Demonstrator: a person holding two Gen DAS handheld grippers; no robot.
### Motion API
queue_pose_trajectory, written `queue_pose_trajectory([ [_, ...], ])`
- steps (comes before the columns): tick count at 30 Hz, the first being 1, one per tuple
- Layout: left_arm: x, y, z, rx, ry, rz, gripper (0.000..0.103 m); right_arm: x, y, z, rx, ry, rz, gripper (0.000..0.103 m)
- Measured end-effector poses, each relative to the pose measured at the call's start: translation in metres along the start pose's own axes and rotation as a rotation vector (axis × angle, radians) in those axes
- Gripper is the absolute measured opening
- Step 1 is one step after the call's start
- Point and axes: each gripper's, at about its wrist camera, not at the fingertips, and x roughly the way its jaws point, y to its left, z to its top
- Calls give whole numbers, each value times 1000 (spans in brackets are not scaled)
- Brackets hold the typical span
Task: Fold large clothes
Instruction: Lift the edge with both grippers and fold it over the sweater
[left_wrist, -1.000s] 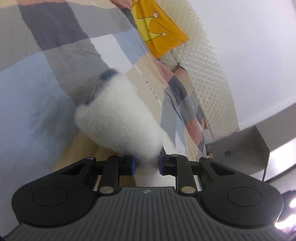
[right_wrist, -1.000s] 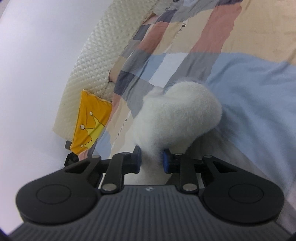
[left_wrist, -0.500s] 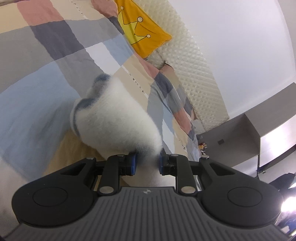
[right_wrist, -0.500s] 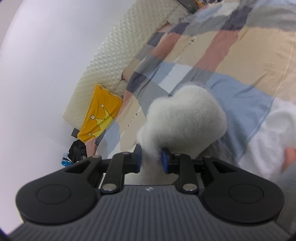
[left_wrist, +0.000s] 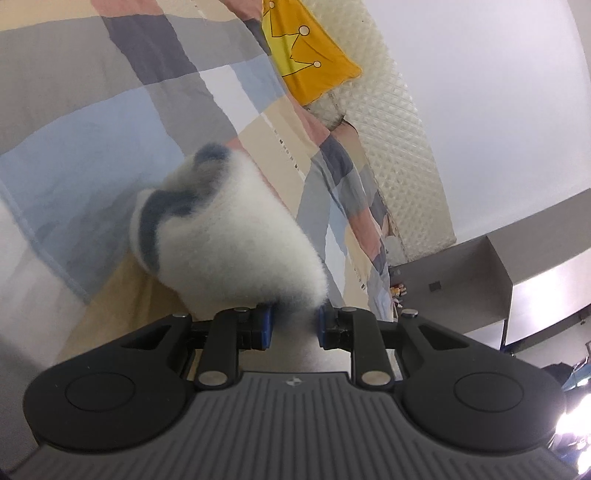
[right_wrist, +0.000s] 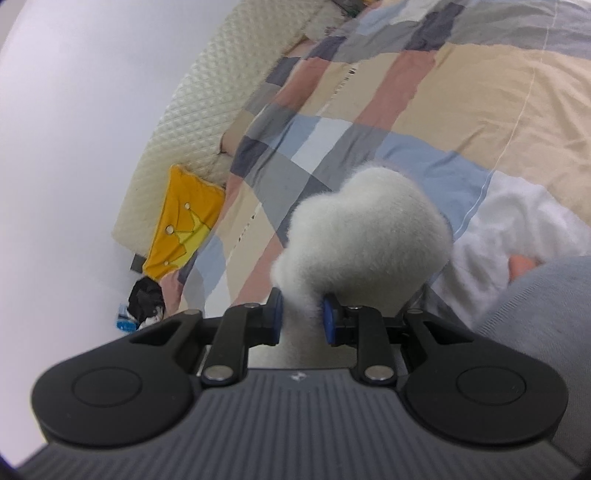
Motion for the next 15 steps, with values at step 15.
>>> queue_pose_trajectory([
  [15,132,-15,65,-33,12,92,26,122,-2,47,127,31,-122,28],
])
